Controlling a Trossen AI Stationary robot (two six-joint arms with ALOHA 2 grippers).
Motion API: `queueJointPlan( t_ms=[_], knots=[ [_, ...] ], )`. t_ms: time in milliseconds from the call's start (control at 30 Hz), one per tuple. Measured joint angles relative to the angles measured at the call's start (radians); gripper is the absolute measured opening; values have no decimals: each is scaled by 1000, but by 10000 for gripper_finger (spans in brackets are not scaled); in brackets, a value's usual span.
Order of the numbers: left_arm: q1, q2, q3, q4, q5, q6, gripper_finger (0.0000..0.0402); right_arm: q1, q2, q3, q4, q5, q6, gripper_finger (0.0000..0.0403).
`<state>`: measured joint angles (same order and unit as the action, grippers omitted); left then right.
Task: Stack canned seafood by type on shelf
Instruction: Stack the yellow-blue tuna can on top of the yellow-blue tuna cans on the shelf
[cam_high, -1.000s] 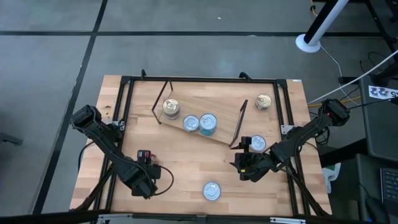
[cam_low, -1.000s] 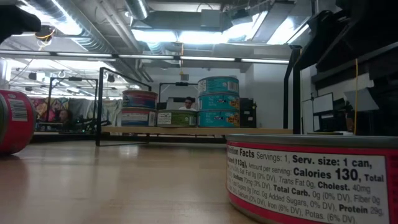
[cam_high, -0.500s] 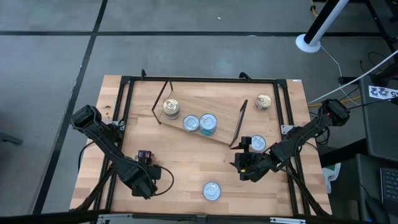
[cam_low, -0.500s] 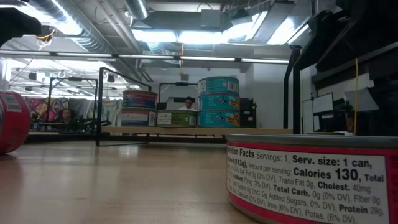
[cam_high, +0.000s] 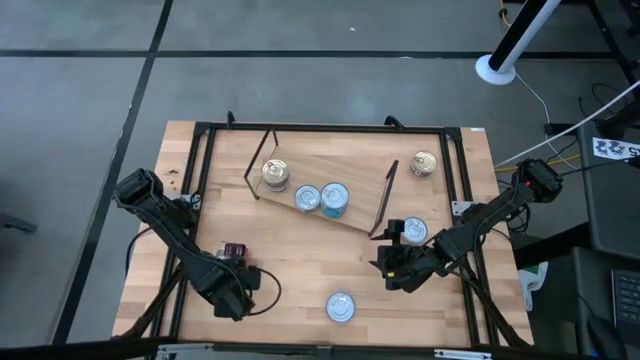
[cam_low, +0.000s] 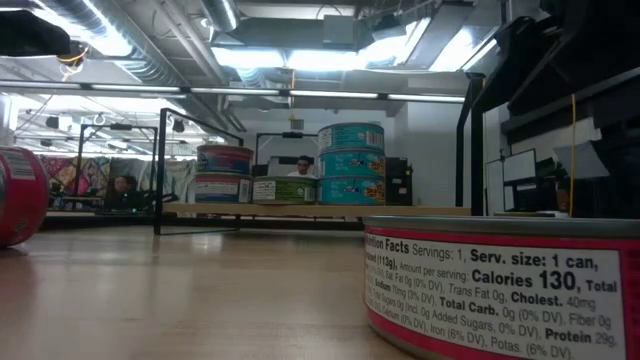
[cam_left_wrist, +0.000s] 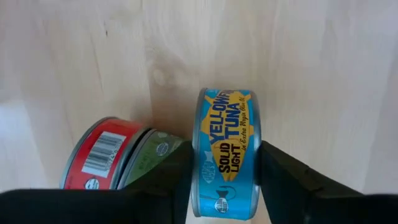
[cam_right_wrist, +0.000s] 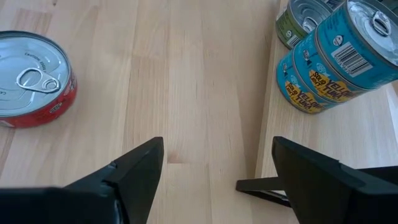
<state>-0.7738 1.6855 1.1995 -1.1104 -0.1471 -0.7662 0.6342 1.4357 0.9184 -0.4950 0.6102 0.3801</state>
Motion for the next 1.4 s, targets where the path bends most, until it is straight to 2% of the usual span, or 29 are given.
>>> queueJointPlan(
  t_ms=[367, 667, 967, 1167, 1400],
  knots=[
    [11, -1, 0, 122, -41, 8, 148, 0, 0, 0, 0, 0, 0, 300],
    [88, 1, 0, 256, -218, 58, 148, 0, 0, 0, 0, 0, 0, 300],
    [209, 1, 0, 401, -435, 308, 149, 0, 0, 0, 0, 0, 0, 300],
    [295, 1, 0, 545, -563, 559, 150, 0, 0, 0, 0, -1, 0, 300],
    [368, 1, 0, 773, -648, 900, 153, 0, 0, 0, 0, -1, 0, 300]
  ],
)
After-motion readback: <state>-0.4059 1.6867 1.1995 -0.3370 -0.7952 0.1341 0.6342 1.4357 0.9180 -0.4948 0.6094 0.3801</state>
